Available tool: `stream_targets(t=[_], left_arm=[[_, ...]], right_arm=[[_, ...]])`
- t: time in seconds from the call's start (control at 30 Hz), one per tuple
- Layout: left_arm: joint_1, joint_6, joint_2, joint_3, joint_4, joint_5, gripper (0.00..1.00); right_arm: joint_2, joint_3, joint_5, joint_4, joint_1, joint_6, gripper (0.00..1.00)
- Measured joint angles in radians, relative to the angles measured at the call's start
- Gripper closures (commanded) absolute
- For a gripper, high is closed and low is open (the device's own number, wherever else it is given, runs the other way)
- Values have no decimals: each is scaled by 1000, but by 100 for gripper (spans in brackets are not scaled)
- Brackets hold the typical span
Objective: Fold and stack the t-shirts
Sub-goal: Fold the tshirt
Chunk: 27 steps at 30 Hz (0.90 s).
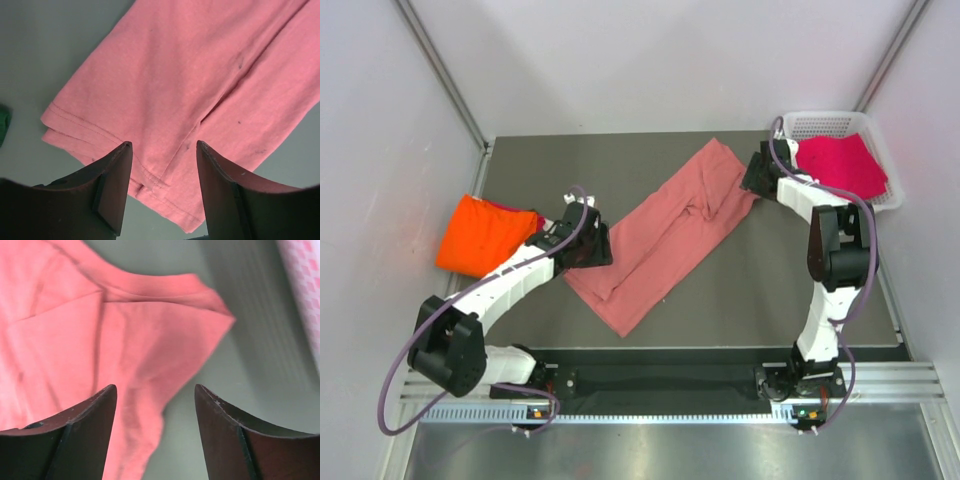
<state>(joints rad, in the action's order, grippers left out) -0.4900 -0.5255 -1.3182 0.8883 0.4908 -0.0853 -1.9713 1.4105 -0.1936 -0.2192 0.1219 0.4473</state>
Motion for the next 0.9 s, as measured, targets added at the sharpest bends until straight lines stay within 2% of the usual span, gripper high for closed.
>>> stream_targets(t=[0.27, 0.5, 0.67, 0.9], left_arm=[[14, -9, -1, 0, 0, -65, 36], [37, -22, -23, 0, 0, -147, 30], [71, -27, -51, -14, -13, -159, 29], [113, -29, -122, -43, -29, -137, 31]], right_arm=[[14, -3, -43, -14, 2, -2, 58], [56, -50, -17, -12, 27, 0, 57], [57, -59, 29, -25, 34, 6, 56], [-68, 78, 63, -84, 33, 11, 63]])
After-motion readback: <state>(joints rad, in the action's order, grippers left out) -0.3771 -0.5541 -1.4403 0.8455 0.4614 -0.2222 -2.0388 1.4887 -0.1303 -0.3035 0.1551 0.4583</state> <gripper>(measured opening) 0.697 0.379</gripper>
